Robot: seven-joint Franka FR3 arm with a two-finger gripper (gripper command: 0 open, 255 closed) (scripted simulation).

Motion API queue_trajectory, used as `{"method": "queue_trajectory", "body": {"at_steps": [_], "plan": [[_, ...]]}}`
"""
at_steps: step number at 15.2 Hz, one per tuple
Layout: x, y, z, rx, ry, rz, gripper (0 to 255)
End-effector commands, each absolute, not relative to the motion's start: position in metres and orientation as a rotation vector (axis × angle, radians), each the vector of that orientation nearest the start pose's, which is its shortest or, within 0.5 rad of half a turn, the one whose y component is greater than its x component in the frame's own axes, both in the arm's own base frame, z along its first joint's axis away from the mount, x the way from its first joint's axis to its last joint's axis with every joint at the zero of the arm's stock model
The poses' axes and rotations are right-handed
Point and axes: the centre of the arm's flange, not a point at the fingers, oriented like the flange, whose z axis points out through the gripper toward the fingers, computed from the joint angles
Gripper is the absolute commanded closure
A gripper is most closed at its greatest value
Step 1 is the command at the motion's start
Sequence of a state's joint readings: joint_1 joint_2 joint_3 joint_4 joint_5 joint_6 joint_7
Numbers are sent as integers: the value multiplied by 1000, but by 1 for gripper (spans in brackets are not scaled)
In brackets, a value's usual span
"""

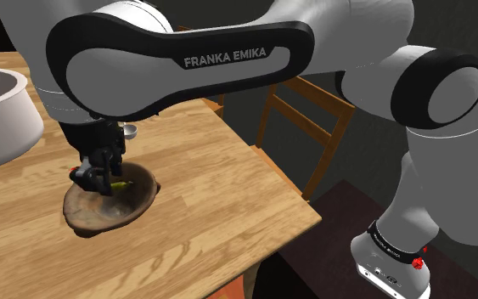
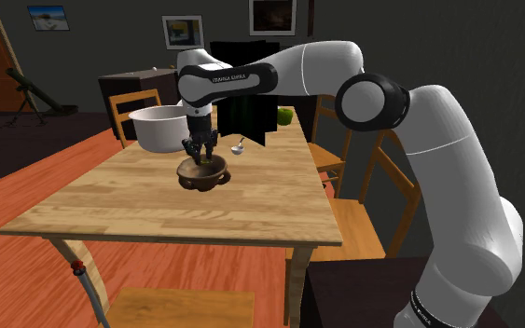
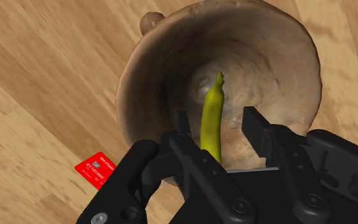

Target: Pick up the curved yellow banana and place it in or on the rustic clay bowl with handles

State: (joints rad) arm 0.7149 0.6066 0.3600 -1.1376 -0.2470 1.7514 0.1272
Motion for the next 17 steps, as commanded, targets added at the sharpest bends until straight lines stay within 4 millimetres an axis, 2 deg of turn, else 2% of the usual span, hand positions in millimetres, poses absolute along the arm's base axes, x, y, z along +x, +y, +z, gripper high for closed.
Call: {"method": "queue_trajectory", "body": {"at_steps": [1, 5, 9, 17], "plan": [[426, 589, 472, -2823, -1404, -90, 0], [426, 589, 472, -2823, -1404, -90, 0], [423, 589, 522, -2823, -1404, -91, 0], [423, 589, 522, -2823, -1404, -91, 0]]}}
